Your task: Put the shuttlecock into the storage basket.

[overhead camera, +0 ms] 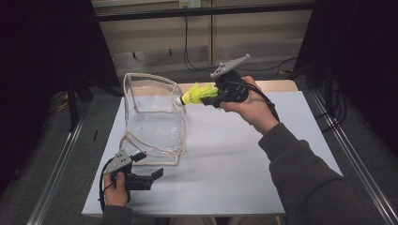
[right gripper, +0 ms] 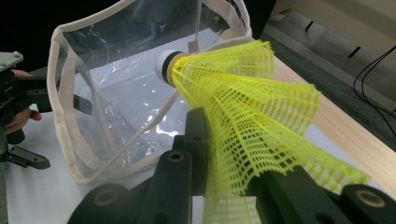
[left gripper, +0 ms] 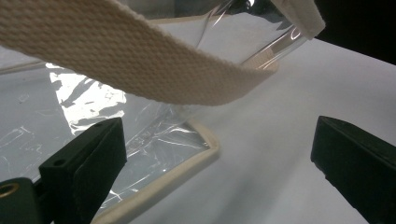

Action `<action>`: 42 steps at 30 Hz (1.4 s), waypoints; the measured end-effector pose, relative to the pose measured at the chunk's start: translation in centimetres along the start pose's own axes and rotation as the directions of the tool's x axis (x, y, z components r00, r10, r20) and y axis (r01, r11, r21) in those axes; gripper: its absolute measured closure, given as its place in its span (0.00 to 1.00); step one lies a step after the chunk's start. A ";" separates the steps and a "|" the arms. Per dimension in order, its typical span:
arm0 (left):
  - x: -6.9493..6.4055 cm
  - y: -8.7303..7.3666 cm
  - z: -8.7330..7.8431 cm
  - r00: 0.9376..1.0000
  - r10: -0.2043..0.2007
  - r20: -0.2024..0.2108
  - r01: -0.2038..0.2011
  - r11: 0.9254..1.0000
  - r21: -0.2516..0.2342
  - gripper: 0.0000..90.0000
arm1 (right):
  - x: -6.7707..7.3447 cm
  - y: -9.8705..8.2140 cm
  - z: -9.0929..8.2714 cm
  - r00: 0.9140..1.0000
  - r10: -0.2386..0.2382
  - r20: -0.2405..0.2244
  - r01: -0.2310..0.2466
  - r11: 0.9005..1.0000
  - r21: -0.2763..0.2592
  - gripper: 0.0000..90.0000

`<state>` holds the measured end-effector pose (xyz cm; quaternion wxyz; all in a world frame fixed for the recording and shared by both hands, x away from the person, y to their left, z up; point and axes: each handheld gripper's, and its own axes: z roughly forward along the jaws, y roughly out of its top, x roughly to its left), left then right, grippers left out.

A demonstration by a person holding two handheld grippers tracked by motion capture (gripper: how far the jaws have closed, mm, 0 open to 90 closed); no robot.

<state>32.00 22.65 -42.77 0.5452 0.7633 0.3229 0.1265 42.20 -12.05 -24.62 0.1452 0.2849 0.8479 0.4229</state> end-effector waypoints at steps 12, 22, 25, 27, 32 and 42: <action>0.0 0.0 0.0 1.000 -0.001 0.002 0.001 1.000 -0.001 0.04 | 0.8 1.3 1.0 1.000 -0.023 0.003 0.023 1.000 0.016 0.89; -0.1 0.0 0.0 1.000 -0.001 0.005 0.001 1.000 -0.001 0.04 | 1.5 2.1 2.0 0.999 -0.039 0.002 0.039 0.999 0.033 0.89; 0.0 0.0 0.0 1.000 -0.001 0.005 0.001 1.000 -0.001 0.04 | 1.5 2.3 2.2 0.999 -0.045 0.002 0.045 0.998 0.038 0.89; 0.0 0.0 0.0 1.000 -0.001 0.005 0.001 1.000 -0.001 0.04 | 1.6 2.5 2.4 0.999 -0.047 0.004 0.047 0.998 0.042 0.89; -0.1 0.0 0.0 1.000 -0.001 0.006 0.001 1.000 -0.001 0.04 | 1.9 2.8 2.7 0.999 -0.053 0.003 0.053 0.998 0.041 0.89; -0.1 0.0 0.0 1.000 -0.001 0.009 0.001 1.000 -0.003 0.04 | 2.6 3.3 3.5 0.998 -0.068 -0.001 0.068 0.996 0.054 0.89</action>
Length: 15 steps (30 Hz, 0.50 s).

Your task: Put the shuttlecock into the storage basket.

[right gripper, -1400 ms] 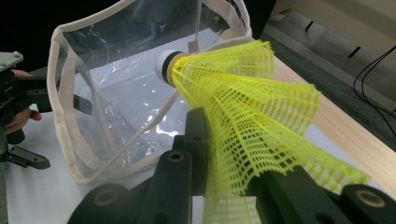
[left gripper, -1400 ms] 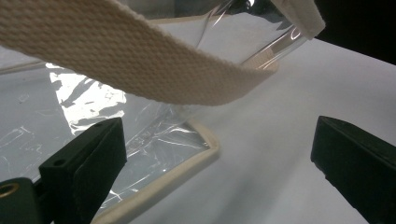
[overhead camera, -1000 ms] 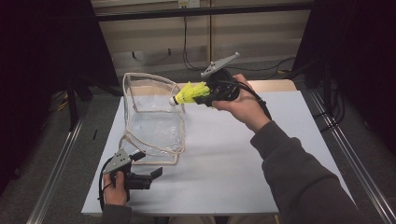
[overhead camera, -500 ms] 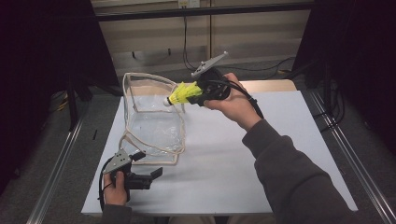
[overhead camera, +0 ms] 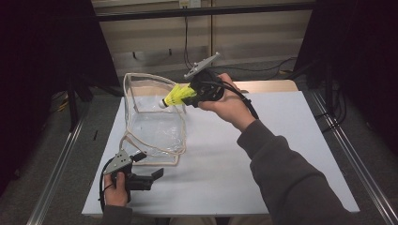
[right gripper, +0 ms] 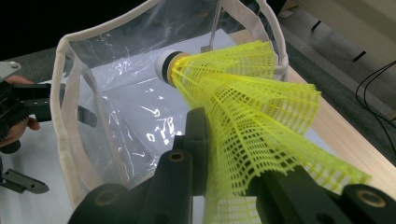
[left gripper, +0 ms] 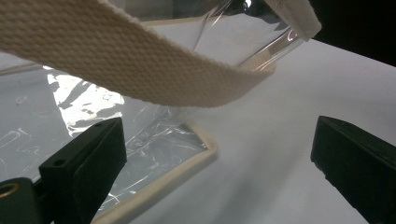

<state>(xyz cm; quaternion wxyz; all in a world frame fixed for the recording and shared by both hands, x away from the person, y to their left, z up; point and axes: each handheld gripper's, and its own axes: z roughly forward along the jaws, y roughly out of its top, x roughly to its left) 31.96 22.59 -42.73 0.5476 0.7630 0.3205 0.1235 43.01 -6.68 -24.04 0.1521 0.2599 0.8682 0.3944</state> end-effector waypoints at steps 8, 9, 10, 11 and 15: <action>0.0 0.0 0.0 1.000 -0.004 -0.003 0.004 1.000 -0.005 0.04 | 0.6 0.5 1.0 1.000 -0.012 -0.002 0.012 1.000 0.010 0.89; 0.0 0.0 0.0 1.000 -0.008 -0.001 0.008 1.000 -0.007 0.04 | 0.7 0.6 1.1 1.000 -0.014 -0.005 0.014 1.000 0.010 0.89; -0.1 0.0 0.0 1.000 -0.015 -0.001 0.015 1.000 -0.013 0.04 | 0.8 0.7 1.2 1.000 -0.017 -0.007 0.017 1.000 0.014 0.89; -0.1 0.0 0.0 1.000 -0.015 -0.003 0.015 1.000 -0.013 0.04 | 0.9 0.8 1.3 1.000 -0.021 -0.006 0.021 1.000 0.014 0.89; -0.1 0.0 0.0 1.000 -0.017 -0.009 0.017 1.000 -0.020 0.04 | 1.2 1.1 1.8 1.000 -0.025 -0.007 0.025 1.000 0.018 0.89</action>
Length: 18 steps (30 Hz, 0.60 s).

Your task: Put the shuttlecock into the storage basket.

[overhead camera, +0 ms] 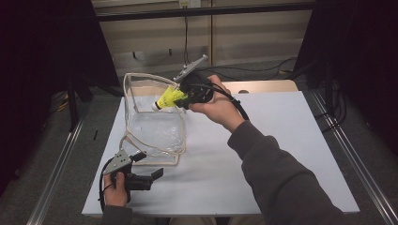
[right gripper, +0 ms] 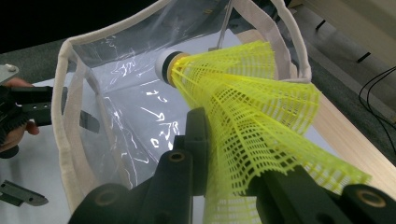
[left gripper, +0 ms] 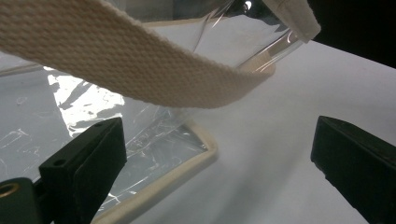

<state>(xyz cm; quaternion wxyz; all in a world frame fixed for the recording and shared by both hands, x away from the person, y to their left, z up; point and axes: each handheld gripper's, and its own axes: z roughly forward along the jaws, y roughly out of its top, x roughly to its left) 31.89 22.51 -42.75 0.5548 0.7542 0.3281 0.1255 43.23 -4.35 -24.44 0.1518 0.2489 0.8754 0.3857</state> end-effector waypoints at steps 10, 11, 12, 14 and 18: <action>0.2 0.0 -0.2 1.000 0.012 0.008 -0.012 1.000 0.013 0.04 | 0.6 0.8 0.9 1.000 -0.012 -0.002 0.012 1.000 0.010 0.89; 0.2 0.0 -0.2 1.000 0.012 0.008 -0.012 1.000 0.012 0.04 | 0.6 0.9 1.0 1.000 -0.013 -0.003 0.013 1.000 0.011 0.89; 0.2 0.0 -0.2 1.000 0.012 0.007 -0.012 1.000 0.012 0.04 | 0.6 0.9 1.1 1.000 -0.011 0.000 0.011 1.000 0.011 0.89; 0.2 0.0 -0.2 1.000 0.012 0.007 -0.012 1.000 0.012 0.04 | 0.7 1.0 1.3 1.000 -0.016 -0.006 0.016 1.000 0.017 0.89; 0.2 0.0 -0.1 1.000 0.012 0.009 -0.012 1.000 0.012 0.04 | 0.9 1.2 1.6 1.000 -0.020 -0.001 0.020 1.000 0.023 0.89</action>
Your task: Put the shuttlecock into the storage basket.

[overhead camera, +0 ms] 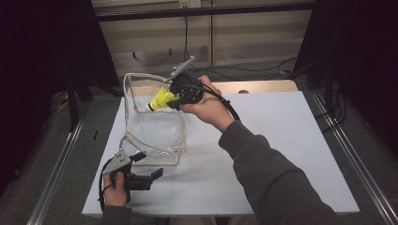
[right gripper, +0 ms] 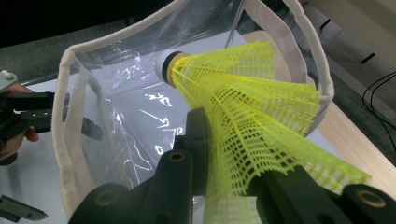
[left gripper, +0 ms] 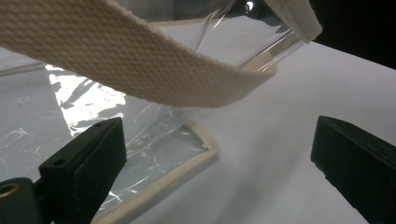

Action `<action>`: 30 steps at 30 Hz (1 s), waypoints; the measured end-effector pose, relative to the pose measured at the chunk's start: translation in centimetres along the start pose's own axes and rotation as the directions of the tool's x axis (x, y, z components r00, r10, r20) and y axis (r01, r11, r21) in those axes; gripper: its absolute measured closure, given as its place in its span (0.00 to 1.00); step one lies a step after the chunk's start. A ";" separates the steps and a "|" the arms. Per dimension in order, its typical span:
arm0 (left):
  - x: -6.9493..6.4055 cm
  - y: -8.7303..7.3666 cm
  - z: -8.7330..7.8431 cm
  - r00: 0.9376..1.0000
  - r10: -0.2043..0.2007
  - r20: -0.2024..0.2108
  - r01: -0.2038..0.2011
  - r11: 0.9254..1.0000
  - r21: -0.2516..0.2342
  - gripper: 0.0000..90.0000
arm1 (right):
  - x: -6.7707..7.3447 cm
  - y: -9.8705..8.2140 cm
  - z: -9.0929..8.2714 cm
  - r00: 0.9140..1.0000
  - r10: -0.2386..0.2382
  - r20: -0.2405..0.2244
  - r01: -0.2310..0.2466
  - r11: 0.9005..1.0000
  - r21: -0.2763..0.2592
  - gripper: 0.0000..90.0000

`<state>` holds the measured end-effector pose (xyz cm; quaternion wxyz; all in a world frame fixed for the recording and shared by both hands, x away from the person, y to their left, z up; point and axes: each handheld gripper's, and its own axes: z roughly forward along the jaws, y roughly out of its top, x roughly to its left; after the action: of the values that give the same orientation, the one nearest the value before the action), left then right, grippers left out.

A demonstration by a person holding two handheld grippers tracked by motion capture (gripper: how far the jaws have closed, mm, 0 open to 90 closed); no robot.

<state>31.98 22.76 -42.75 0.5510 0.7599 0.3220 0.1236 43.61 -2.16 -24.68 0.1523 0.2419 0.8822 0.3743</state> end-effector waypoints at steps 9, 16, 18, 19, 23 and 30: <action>0.0 0.0 0.0 1.000 0.000 -0.001 0.000 1.000 0.001 0.04 | 0.5 0.6 0.7 1.000 -0.018 -0.002 0.018 1.000 0.011 0.89; 0.0 0.0 0.0 1.000 -0.003 -0.009 0.003 1.000 -0.008 0.04 | 1.1 1.0 1.6 1.000 -0.031 0.000 0.031 0.999 0.024 0.89; 0.0 0.0 0.0 1.000 -0.004 -0.008 0.004 1.000 -0.009 0.04 | 1.3 1.1 1.9 0.999 -0.038 -0.003 0.038 0.999 0.030 0.89; 0.0 0.0 0.0 1.000 -0.005 -0.008 0.005 1.000 -0.009 0.04 | 1.4 1.2 2.1 0.999 -0.039 -0.001 0.039 0.999 0.033 0.89; 0.0 0.0 0.0 1.000 -0.004 -0.009 0.004 1.000 -0.008 0.04 | 1.8 1.5 2.6 0.999 -0.045 -0.004 0.045 0.998 0.037 0.89; 0.0 -0.1 -0.1 1.000 -0.010 -0.003 0.010 1.000 -0.006 0.04 | 2.2 1.8 3.5 0.999 -0.054 -0.007 0.054 0.998 0.045 0.89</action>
<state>31.96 22.86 -42.78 0.5536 0.7563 0.3263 0.1229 43.96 2.19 -25.93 0.1542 0.2201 0.8971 0.3508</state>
